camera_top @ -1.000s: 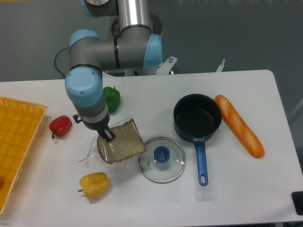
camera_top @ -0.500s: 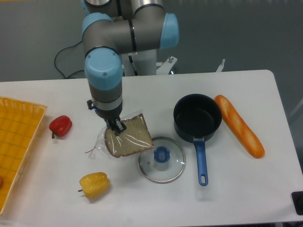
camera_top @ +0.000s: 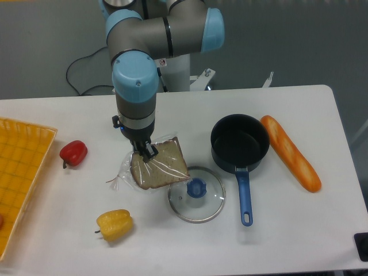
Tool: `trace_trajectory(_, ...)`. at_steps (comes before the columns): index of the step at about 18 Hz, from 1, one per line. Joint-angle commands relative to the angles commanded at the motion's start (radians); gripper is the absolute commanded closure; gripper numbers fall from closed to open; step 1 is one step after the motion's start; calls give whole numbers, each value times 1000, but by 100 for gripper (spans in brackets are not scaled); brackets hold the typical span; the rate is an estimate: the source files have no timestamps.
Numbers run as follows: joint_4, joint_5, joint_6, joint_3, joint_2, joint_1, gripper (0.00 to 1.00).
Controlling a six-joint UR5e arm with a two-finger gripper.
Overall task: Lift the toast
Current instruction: 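Lift the bagged toast up off the table with the gripper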
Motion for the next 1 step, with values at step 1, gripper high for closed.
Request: trace_trajectory(1,0,-2,0,0,0,2,100)
